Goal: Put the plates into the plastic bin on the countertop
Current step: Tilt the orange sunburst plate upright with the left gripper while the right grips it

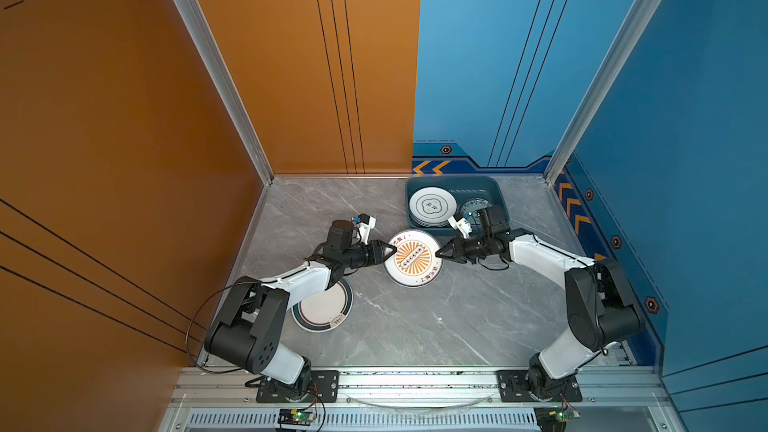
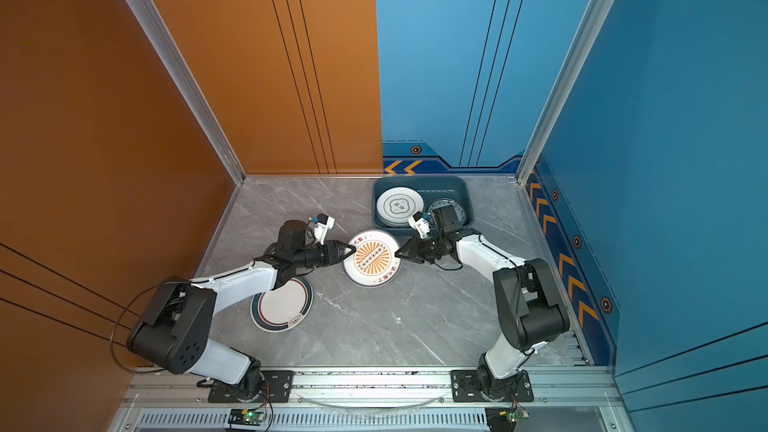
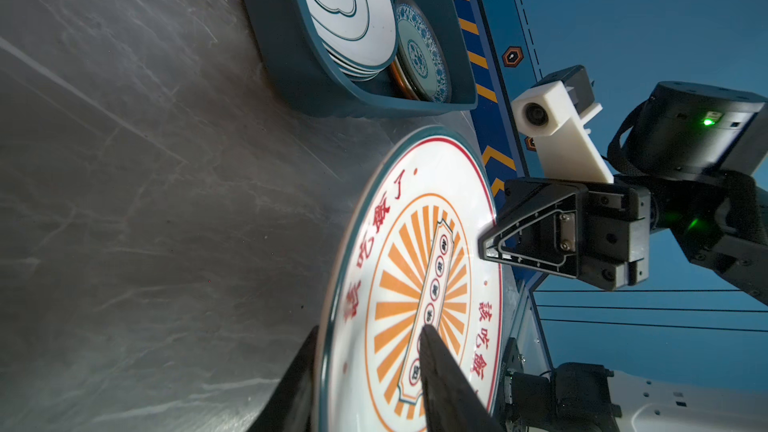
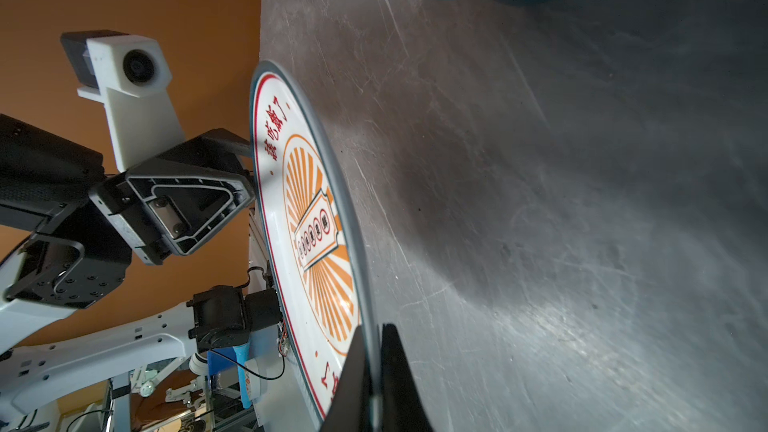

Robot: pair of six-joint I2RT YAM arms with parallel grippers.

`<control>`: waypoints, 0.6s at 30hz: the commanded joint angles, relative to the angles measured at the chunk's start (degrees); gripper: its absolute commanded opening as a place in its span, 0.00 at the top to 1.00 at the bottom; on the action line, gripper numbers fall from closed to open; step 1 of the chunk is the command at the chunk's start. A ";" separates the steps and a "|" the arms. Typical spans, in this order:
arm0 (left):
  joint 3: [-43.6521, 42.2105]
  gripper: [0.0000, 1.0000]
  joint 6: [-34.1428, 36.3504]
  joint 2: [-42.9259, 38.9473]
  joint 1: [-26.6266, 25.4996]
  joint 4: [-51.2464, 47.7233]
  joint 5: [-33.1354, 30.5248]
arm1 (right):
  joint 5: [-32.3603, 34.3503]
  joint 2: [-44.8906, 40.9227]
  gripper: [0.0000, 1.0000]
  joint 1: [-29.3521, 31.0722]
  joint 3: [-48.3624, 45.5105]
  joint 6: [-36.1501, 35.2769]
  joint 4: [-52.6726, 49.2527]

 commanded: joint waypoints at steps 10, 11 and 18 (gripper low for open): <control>0.39 0.87 -1.13 0.87 -0.25 3.75 5.35 | -3.26 -0.73 1.00 -0.07 1.23 4.91 8.00; 0.34 0.87 -1.25 1.01 -0.25 3.90 5.46 | -3.55 -0.78 1.00 0.00 1.11 4.92 8.26; 0.75 0.90 -2.34 1.64 -0.25 5.69 6.01 | -6.11 0.14 0.74 1.56 0.44 5.90 11.82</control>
